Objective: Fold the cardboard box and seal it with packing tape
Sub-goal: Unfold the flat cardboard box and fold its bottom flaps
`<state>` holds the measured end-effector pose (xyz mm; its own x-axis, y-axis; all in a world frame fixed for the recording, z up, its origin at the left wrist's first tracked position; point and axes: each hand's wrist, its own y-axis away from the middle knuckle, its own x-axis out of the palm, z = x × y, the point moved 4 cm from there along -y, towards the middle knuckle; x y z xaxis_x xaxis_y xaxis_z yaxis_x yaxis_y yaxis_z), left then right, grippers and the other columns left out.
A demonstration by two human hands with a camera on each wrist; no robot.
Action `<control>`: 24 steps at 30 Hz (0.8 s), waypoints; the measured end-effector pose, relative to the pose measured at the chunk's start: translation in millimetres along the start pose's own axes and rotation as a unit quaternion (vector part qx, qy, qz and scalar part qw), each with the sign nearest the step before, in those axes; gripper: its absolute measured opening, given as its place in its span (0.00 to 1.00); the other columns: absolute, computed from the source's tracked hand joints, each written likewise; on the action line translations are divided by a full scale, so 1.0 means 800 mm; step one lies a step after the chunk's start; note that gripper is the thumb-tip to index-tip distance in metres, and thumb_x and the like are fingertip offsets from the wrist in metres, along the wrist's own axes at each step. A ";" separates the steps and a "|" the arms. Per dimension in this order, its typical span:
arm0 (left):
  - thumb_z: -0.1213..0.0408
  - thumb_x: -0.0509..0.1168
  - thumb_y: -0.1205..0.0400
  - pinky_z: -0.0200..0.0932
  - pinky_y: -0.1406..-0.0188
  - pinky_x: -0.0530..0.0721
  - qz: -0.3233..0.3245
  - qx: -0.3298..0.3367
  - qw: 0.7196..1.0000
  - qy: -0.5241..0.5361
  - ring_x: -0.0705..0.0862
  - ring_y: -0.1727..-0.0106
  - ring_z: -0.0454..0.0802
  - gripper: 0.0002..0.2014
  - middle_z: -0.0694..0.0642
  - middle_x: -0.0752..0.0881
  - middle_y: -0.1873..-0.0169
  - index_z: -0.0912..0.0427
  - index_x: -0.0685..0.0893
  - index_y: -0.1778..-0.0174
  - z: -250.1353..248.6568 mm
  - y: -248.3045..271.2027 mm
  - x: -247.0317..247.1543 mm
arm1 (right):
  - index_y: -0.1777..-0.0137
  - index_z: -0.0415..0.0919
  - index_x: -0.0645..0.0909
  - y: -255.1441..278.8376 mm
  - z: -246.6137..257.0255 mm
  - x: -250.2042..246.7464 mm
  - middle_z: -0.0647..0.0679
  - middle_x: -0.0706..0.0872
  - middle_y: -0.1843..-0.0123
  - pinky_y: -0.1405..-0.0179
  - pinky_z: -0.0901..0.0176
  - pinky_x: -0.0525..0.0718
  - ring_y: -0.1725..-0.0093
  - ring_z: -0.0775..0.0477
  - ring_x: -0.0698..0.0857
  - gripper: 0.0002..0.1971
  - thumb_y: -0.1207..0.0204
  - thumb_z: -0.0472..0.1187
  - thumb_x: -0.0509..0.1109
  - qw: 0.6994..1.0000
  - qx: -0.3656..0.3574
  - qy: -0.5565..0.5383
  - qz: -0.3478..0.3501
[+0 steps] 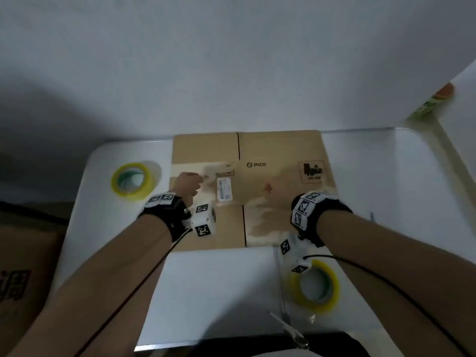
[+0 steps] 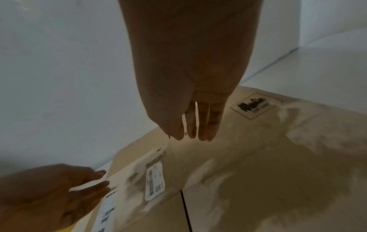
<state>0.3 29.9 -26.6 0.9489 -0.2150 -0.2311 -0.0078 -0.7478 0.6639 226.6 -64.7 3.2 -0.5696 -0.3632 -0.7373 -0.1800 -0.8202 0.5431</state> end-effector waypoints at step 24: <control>0.50 0.64 0.25 0.49 0.61 0.88 -0.060 -0.077 0.995 -0.016 0.88 0.60 0.55 0.23 0.60 0.88 0.53 0.66 0.80 0.44 0.072 -0.060 -0.070 | 0.31 0.34 0.78 -0.032 -0.061 0.073 0.36 0.81 0.32 0.35 0.50 0.79 0.38 0.38 0.81 0.20 0.17 0.41 0.57 0.973 0.199 -0.034 0.109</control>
<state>-71.0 41.3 -86.5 0.9294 -0.1528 -0.3359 0.1547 -0.6650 0.7306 237.3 -86.4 -73.2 -0.6783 -0.4683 -0.5663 -0.3380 -0.4855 0.8063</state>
